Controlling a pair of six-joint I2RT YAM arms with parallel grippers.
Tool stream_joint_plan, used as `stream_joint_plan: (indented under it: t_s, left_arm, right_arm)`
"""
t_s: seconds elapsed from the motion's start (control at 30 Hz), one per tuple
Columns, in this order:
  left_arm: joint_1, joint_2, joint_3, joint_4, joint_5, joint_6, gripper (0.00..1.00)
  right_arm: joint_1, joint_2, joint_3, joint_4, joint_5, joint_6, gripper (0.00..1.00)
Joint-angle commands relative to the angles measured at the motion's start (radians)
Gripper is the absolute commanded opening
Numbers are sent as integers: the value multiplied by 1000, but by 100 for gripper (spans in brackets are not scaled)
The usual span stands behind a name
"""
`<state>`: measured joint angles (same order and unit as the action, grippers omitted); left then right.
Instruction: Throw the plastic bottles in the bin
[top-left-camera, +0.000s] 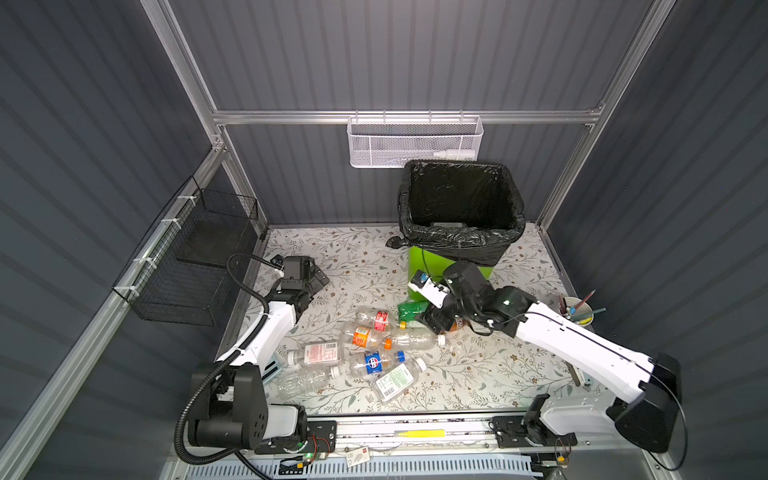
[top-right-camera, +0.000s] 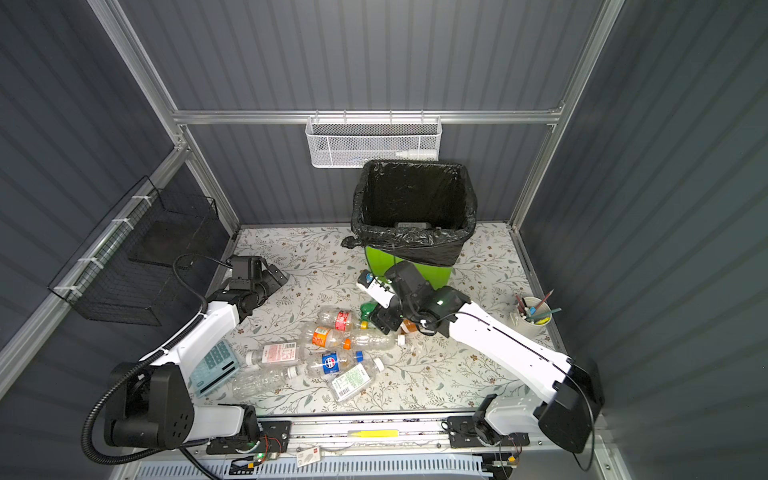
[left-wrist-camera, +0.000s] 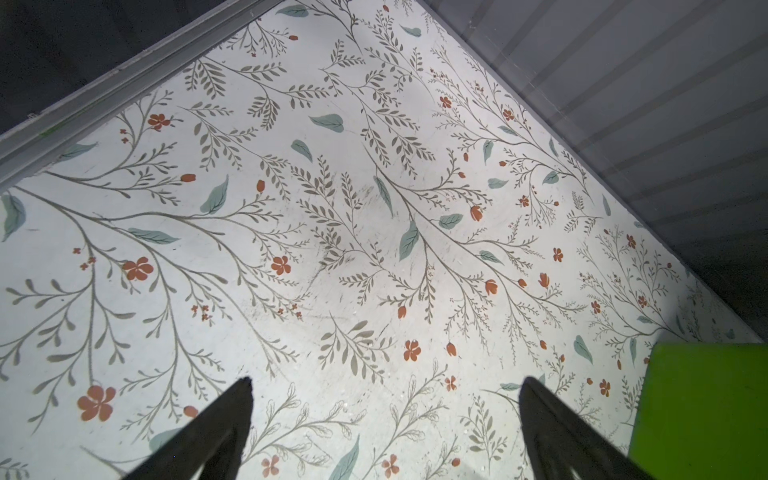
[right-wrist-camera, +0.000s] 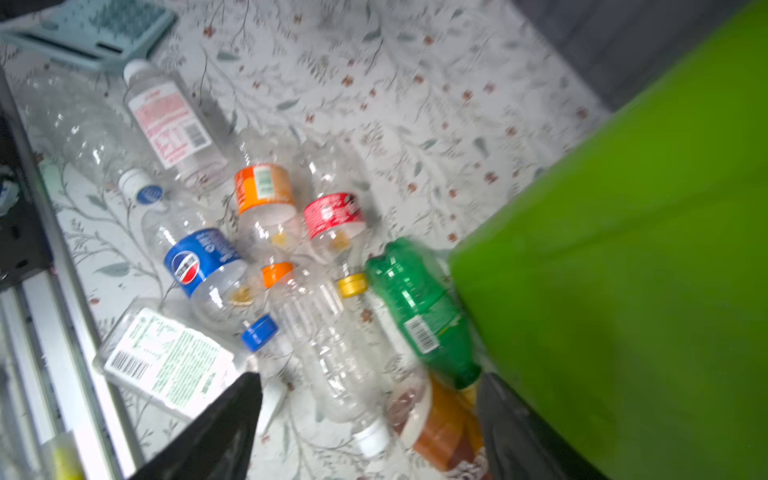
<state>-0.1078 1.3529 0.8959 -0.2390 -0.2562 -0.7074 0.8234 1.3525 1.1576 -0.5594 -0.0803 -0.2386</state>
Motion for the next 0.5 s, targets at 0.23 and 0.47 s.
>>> stream_joint_plan:
  t_s: [0.23,0.47]
  left_arm:
    - [10,-18,-14,-7,18,19,100]
    - [10,-20,-21,-9,17,22,100]
  right_arm:
    - [65,219,-3,-71,-34,-67,89]
    - [77,307,-2,-66,5,-95,88]
